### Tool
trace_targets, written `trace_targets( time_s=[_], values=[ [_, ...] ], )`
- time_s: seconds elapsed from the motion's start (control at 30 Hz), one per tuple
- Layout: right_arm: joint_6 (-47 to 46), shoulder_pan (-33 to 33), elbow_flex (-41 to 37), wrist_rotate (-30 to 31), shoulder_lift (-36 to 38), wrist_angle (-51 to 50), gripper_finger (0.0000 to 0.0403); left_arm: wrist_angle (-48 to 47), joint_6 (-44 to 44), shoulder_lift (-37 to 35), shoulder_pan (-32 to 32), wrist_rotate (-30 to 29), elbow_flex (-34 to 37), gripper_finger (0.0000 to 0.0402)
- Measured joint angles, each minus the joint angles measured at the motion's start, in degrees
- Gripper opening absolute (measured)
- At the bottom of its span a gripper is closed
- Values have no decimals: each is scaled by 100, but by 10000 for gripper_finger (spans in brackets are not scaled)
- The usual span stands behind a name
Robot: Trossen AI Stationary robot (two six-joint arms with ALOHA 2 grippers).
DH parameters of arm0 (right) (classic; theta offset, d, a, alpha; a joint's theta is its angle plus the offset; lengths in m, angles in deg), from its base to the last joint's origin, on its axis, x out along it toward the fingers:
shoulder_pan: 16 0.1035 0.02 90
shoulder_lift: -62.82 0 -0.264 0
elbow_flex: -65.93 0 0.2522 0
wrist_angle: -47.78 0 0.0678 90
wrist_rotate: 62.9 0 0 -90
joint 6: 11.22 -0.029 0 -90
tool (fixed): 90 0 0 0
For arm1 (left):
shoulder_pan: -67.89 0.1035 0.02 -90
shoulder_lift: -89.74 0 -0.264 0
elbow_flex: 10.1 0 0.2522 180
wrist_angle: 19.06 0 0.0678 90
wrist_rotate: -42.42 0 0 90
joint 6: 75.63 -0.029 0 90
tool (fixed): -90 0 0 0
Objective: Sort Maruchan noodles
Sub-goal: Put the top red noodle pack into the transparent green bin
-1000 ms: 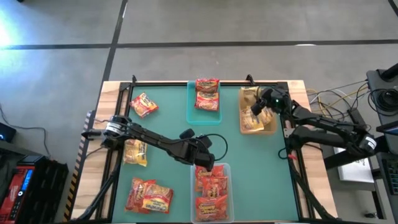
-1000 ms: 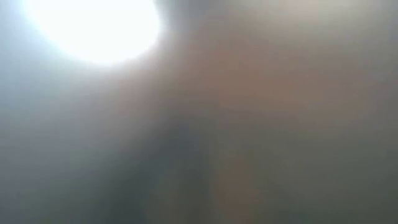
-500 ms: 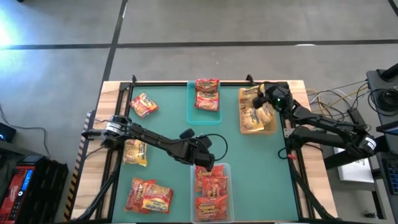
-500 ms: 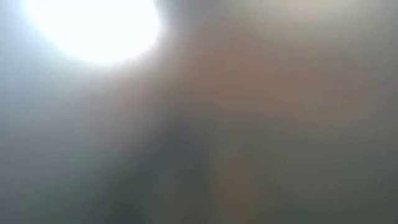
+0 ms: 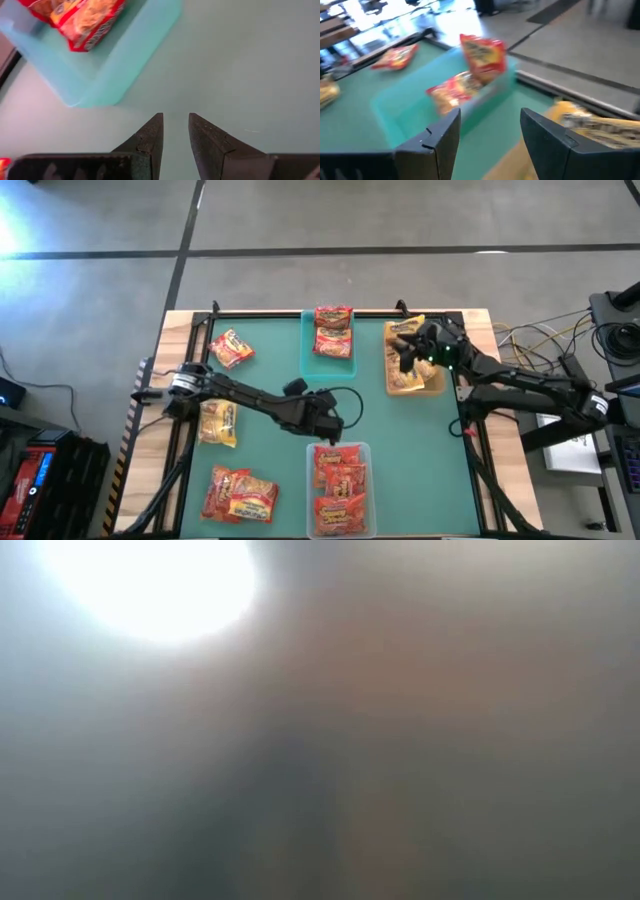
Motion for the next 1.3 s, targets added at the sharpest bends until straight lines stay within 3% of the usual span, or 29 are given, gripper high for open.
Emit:
trace_targets(
  time_s=[0.53, 0.77, 0.9, 1.3],
  values=[
    [-694, 1669, -2, 394, 0, 202, 194, -423, -1294, 0, 1491, 47, 0, 75],
    [-845, 2230, -2, 403, 0, 169, 194, -376, -1578, 0, 2199, 685, 2, 75],
    [-845, 2437, -2, 405, 0, 162, 194, -32, -2094, 0, 2320, 1259, 2, 75],
    [-902, 2579, -2, 934, -2, -530, 194, -211, -2465, -77, 3038, 1485, 202, 75]
  ],
)
